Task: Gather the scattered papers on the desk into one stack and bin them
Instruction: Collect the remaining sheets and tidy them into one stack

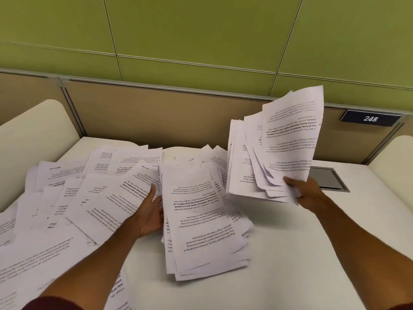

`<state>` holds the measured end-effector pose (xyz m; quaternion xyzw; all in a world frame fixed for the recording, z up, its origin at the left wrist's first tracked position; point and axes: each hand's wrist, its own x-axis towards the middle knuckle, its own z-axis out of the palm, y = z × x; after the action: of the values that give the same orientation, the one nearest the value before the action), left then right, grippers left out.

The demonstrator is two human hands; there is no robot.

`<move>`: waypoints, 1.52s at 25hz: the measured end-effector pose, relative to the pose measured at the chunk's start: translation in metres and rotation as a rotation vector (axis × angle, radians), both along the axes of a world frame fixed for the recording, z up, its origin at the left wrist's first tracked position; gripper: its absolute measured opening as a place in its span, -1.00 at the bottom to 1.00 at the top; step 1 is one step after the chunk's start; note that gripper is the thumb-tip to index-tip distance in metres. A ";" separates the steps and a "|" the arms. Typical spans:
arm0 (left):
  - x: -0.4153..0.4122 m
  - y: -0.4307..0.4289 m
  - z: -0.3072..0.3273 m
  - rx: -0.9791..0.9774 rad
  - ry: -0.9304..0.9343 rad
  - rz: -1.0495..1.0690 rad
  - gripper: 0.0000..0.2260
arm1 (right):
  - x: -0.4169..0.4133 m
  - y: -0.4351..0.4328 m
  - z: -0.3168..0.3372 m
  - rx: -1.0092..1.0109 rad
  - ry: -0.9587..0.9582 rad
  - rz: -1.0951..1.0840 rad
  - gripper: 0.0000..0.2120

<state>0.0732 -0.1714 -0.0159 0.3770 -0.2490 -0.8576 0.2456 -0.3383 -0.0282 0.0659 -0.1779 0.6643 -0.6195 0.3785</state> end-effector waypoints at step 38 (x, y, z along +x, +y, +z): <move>-0.026 0.043 -0.013 -0.477 -0.312 0.309 -0.46 | 0.118 -0.031 -0.058 0.264 0.359 0.452 -0.16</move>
<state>0.0473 -0.1285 -0.0284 0.4689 -0.4174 -0.6596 0.4134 -0.2205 -0.0596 0.0077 -0.3769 0.7388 -0.3869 0.4030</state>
